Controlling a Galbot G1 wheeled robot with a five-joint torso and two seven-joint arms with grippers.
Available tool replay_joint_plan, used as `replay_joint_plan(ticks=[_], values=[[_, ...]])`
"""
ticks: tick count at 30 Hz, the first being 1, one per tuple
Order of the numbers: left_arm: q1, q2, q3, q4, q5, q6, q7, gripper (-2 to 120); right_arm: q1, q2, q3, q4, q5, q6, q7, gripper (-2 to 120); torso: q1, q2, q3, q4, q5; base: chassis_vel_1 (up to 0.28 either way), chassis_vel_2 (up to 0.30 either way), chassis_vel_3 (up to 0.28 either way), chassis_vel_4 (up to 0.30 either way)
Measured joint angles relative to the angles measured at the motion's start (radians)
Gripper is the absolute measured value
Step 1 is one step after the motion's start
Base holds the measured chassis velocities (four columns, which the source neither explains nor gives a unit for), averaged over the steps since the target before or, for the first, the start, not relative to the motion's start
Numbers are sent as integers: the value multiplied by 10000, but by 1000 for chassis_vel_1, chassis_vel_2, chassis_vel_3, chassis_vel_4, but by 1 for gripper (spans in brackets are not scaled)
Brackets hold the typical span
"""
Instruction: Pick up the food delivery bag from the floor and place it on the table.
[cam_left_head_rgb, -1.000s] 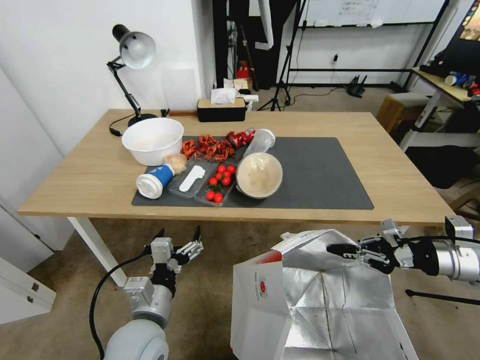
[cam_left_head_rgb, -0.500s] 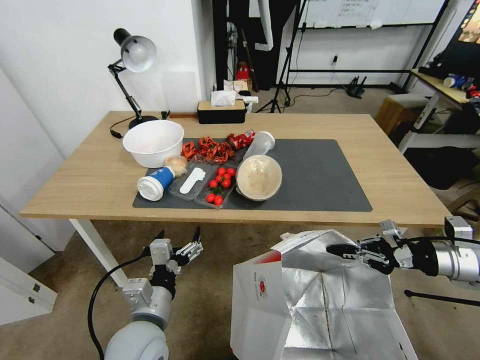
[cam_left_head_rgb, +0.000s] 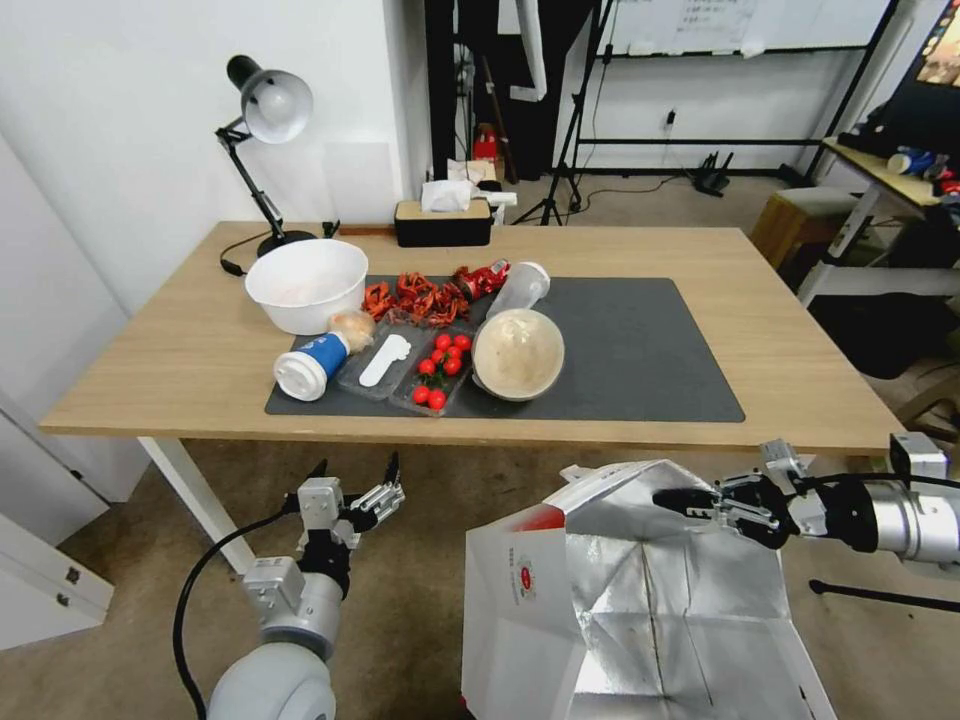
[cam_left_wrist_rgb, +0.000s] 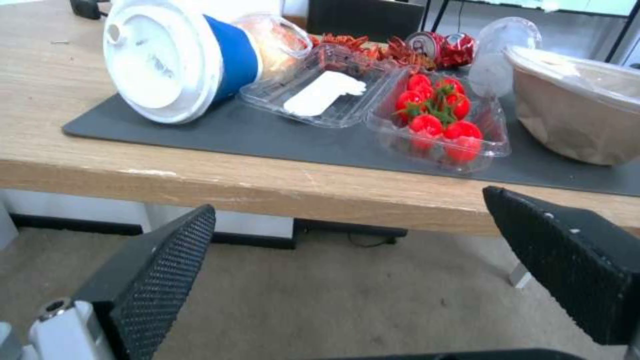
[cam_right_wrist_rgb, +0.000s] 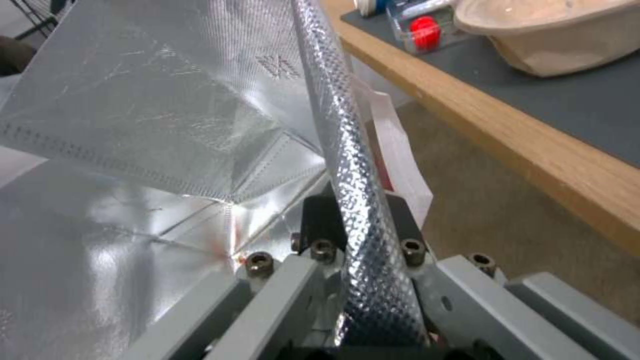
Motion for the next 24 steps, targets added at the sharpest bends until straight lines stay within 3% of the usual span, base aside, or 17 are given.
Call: replay_joint_plan(ticks=[24], values=[[-108,-34,-19,77,16,-14,-7,100,112,-1201,886,-334,2123,-434,-470,0,-18,-37,-21,1,0,0,0,0,0]])
